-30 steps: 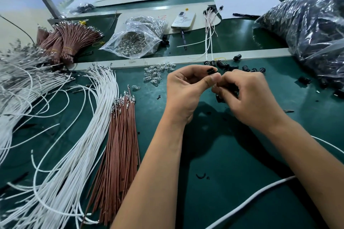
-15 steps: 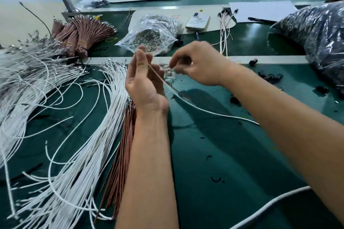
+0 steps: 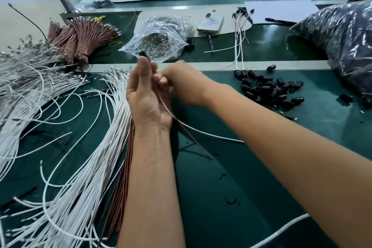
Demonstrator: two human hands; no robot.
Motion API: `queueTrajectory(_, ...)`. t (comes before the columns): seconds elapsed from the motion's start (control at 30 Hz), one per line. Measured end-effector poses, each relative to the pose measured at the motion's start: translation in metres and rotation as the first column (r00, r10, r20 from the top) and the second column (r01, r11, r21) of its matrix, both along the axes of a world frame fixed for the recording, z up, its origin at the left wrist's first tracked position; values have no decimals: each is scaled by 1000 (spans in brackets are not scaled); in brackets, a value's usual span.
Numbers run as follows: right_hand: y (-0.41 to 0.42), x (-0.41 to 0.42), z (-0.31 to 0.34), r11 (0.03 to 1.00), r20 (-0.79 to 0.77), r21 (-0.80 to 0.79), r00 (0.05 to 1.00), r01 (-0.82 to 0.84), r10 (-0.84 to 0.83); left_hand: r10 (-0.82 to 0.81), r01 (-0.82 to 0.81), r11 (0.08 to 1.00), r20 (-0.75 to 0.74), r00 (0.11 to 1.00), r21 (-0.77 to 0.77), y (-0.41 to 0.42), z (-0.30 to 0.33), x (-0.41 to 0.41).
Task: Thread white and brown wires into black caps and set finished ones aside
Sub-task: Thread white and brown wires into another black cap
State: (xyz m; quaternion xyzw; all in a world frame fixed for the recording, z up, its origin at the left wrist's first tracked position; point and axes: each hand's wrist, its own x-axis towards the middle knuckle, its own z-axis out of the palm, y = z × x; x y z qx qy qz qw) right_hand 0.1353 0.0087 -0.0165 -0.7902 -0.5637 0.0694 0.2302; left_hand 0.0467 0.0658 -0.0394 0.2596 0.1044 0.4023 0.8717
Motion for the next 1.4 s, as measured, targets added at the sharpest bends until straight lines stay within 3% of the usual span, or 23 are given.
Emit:
queueTrajectory(0.1,-41,12,1,964,-102,206,983,169,-151,-112,140,954,-119,987,266,-12,-10,9)
queueTrajectory(0.2,-95,22,-5,846,-191,381,927,372,-321,-178,307,817,-293,939,488,-33,-18,20)
queueTrajectory(0.3,-142,26,-17,710,-444,470,835,525,-324,-231,425,679,-376,897,598,-47,-21,25)
queueTrajectory(0.37,-161,21,-22,651,-505,523,815,550,-282,-261,466,629,-395,881,623,-50,-21,26)
queueTrajectory(0.83,-179,-3,-26,623,-381,664,904,413,-192,-285,459,606,-361,888,650,-57,-19,26)
queueTrajectory(1.2,-179,-2,-24,735,-19,632,953,246,-303,-242,479,588,-423,873,652,-56,-21,27)
queueTrajectory(1.4,-183,0,-22,764,10,600,953,236,-303,-192,494,533,-470,861,687,-56,-20,28)
